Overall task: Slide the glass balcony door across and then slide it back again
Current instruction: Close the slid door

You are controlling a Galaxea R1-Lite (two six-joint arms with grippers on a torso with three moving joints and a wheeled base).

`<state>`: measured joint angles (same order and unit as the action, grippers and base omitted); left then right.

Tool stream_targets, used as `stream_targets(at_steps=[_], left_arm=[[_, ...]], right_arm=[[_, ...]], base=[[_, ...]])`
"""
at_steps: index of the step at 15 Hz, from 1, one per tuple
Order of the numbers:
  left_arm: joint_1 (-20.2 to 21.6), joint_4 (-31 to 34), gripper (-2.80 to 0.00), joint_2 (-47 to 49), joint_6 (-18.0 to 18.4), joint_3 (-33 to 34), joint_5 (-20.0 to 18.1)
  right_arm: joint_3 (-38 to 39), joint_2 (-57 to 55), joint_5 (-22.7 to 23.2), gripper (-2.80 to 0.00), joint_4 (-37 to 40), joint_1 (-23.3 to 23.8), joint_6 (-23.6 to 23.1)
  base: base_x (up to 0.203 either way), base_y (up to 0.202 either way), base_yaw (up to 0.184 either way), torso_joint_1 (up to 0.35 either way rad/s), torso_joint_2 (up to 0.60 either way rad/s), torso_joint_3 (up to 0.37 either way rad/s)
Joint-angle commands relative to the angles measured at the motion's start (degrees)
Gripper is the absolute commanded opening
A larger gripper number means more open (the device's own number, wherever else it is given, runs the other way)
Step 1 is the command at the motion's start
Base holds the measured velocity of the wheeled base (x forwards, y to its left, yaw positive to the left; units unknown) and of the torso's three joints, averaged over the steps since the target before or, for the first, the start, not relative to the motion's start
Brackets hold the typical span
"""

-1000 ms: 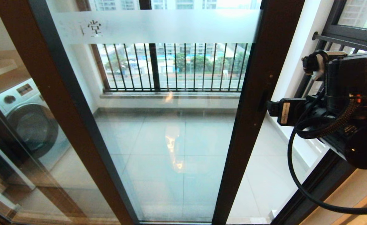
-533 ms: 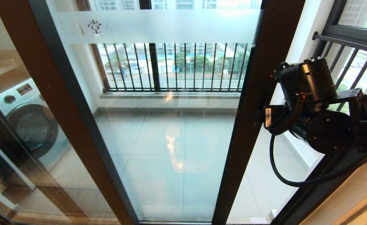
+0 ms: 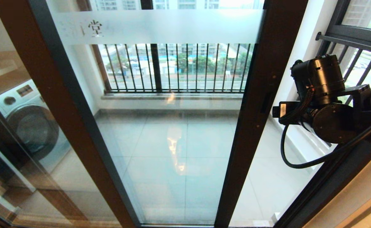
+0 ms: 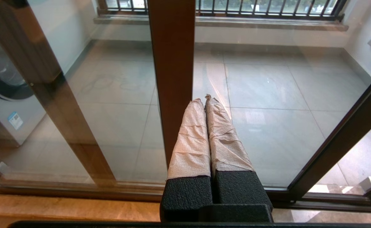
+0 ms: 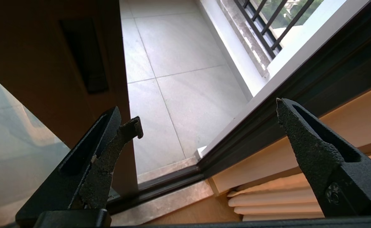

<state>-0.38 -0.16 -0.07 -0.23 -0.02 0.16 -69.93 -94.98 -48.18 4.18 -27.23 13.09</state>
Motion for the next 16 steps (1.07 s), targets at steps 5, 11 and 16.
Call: stream_targets(at_steps=[5, 11, 16], left_arm=[[-0.1, 0.0, -2.80, 0.1, 0.0, -0.1, 0.0], [-0.1, 0.0, -2.80, 0.1, 0.0, 0.0, 0.0], [0.0, 0.0, -2.80, 0.1, 0.0, 0.0, 0.0]], right_arm=[[-0.5, -1.6, -0.3, 0.00, -3.5, 0.9, -0.6], [-1.6, -3.3, -0.3, 0.00, -5.3, 1.9, -1.5], [-2.1, -3.3, -0.3, 0.00, -5.3, 1.1, -1.5]], base=[[0.000, 0.000, 0.000, 0.000, 0.00, 0.000], [0.000, 0.000, 0.000, 0.000, 0.00, 0.000], [0.000, 0.000, 0.000, 0.000, 0.00, 0.000]])
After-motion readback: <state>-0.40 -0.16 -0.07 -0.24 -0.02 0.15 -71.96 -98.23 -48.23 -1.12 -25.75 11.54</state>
